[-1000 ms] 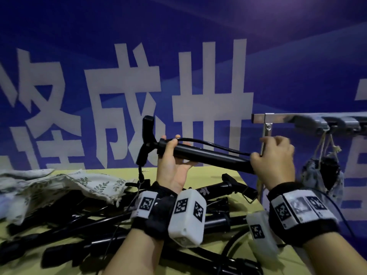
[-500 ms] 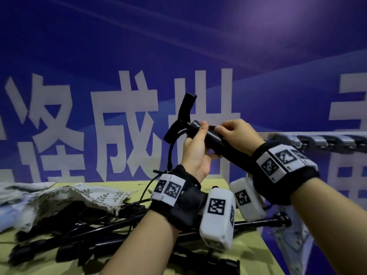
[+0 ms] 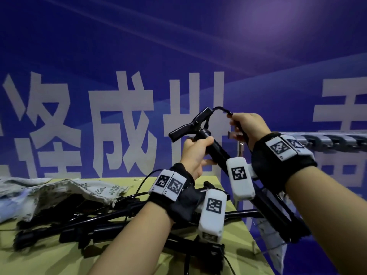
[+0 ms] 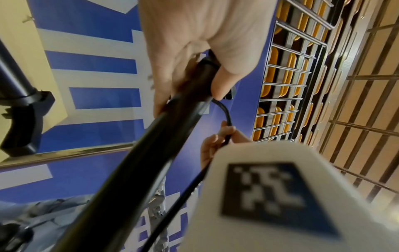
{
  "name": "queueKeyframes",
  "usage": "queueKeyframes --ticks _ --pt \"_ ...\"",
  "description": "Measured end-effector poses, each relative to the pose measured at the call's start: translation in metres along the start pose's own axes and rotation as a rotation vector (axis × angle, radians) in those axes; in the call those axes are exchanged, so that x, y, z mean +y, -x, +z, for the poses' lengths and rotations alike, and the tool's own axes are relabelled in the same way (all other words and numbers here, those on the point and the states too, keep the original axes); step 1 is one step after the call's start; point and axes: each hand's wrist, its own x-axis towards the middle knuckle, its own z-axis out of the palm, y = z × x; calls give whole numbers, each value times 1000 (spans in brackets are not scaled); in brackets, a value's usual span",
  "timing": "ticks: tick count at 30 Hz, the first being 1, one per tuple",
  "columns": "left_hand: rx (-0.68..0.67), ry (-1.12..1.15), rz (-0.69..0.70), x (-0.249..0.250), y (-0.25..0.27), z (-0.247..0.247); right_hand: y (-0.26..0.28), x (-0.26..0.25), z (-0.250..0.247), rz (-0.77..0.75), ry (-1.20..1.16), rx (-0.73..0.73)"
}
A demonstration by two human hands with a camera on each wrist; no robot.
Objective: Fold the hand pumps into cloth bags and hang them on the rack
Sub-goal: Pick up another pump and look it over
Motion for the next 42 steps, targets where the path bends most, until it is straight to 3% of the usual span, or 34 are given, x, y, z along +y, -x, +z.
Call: queueKeyframes --ticks 4,7,12,23,31,42 --pt "0 -40 -31 -2 -2 0 0 -7 -4 -86 -30 35" --pt "-13 -55 -67 -5 -4 1 5 -9 -4 -156 -8 -51" --pt "-51 -120 -52 -4 0 8 13 -2 7 -211 324 -170" --pt "-159 -37 -71 -2 13 14 19 15 21 -472 615 43" --pt "-225 -36 -2 -2 14 13 24 20 26 -499 712 89" --pt "-143 -80 13 -4 7 6 26 28 18 -545 717 44"
